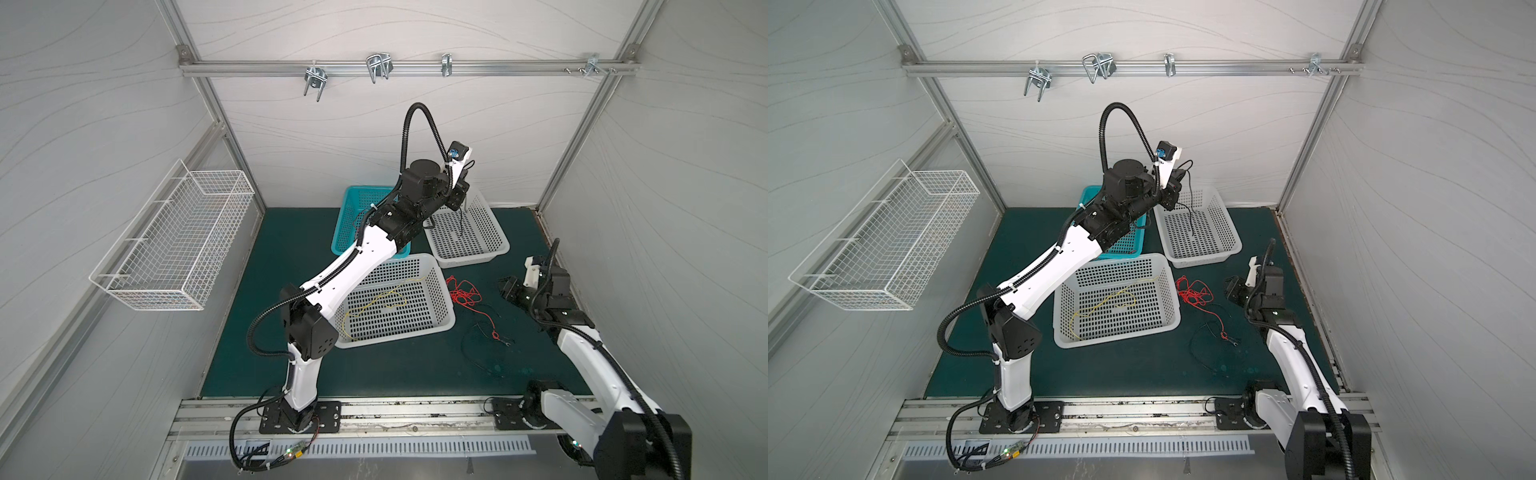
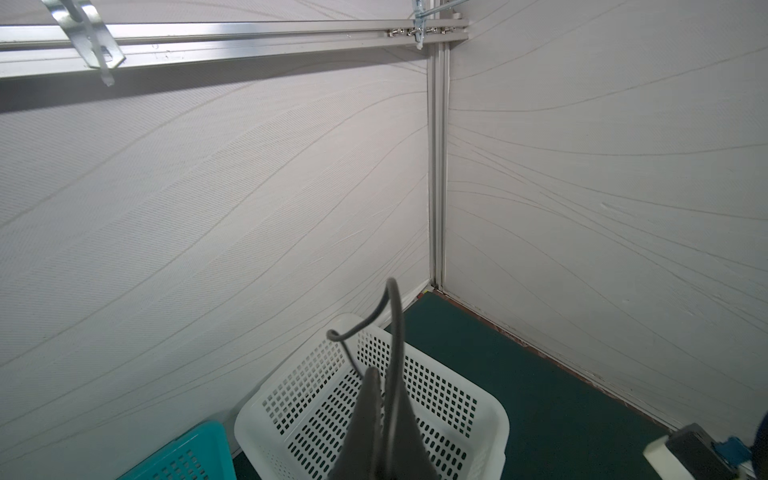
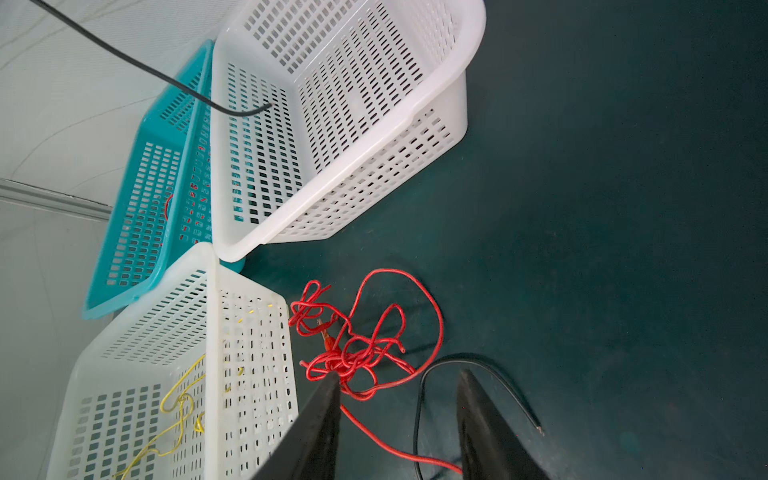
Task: Untangle the cables
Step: 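Carry the black wire over the farther white basket with left gripper and lower it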
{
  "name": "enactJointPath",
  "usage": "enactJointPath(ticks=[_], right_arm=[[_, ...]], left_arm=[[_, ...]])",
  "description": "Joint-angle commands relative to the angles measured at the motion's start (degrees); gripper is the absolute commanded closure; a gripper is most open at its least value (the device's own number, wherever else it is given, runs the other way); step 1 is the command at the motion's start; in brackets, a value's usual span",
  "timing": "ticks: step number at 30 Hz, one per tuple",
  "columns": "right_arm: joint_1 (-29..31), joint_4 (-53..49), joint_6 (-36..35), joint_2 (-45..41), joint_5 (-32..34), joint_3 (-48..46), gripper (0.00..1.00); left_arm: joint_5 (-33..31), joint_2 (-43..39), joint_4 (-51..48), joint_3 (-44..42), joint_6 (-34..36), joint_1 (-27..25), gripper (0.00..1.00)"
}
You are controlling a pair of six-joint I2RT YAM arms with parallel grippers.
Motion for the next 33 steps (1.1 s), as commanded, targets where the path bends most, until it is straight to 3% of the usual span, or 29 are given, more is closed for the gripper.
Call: enactJointPath(ticks=[1, 9, 26, 31, 33], right_arm=[[-0.3, 1.3, -0.1, 0.6, -0.7, -0.3, 0.54], [-0.4, 1.6, -0.3, 1.3, -0.7, -0.8, 0.54], [-0.4, 2.9, 0.3, 3.5, -1.8, -0.2, 0.54], [-0.4, 2.3, 0.3, 3.9, -2.1, 0.8, 0.54], [-0.4, 1.3, -0.1, 3.7, -1.8, 1.4, 0.54]], left_arm=[[-0.7, 3.4, 5.3, 5.2, -2.1, 1.0, 1.00], [-2.1, 12.6, -5.6, 8.7, -8.9, 2.2, 1.00], [-2.2, 18.0, -12.9, -2.2, -15.1, 2.2, 1.00], [-1.8, 17.0, -13.5, -5.7, -15.2, 2.1, 0.87], [-1.4, 16.2, -12.9, -7.7, -14.7, 2.0, 0.76]])
